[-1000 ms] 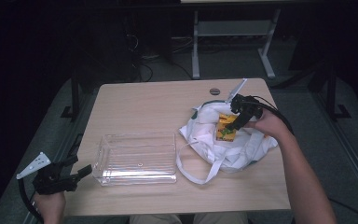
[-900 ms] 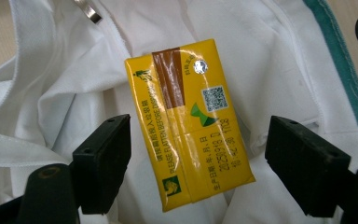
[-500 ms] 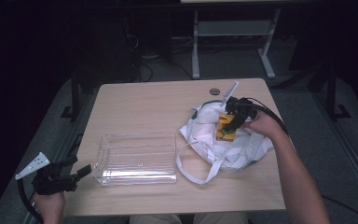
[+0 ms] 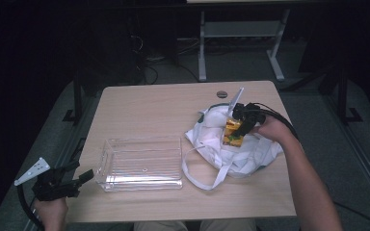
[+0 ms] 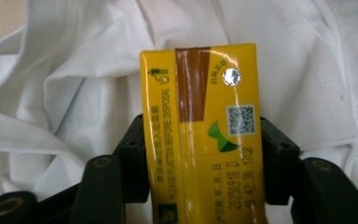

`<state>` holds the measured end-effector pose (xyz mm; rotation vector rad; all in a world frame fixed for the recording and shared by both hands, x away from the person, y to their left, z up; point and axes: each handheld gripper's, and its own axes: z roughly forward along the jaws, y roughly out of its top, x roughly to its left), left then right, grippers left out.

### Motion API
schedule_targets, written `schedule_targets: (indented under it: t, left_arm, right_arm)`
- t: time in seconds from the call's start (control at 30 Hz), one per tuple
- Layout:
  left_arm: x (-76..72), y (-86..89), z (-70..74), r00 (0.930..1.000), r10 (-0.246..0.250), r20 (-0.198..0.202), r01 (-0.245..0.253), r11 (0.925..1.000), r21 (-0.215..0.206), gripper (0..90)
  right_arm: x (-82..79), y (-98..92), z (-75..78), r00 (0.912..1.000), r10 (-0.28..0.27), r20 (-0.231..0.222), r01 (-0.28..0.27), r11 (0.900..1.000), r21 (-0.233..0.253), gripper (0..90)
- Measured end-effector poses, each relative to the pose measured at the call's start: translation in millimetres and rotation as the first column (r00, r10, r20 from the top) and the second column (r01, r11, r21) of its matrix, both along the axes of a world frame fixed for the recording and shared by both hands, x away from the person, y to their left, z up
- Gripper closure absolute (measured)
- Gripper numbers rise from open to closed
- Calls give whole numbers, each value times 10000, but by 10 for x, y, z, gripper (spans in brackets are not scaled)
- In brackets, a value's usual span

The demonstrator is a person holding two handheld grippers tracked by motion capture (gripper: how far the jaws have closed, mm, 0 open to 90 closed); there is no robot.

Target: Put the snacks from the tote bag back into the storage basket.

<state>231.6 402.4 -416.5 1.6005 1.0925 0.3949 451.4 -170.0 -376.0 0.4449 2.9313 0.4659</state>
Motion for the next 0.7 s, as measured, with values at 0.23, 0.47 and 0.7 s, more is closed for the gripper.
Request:
schedule_targets:
  t: [0.23,0.47,0.7]
  left_arm:
    - [-3,9,-3,10000,54,23,-54,10000,-8,127]
    - [-5,23,-6,9999,115,42,-114,9998,-135,127]
    - [-13,25,-2,9998,173,91,-171,9997,-153,127]
  right_arm:
    - [-25,2,3,10000,-33,13,33,10000,-31,499]
    - [-22,16,17,9989,-408,-209,409,9992,37,507]
    - [-12,25,45,9969,-709,-339,717,9972,204,511]
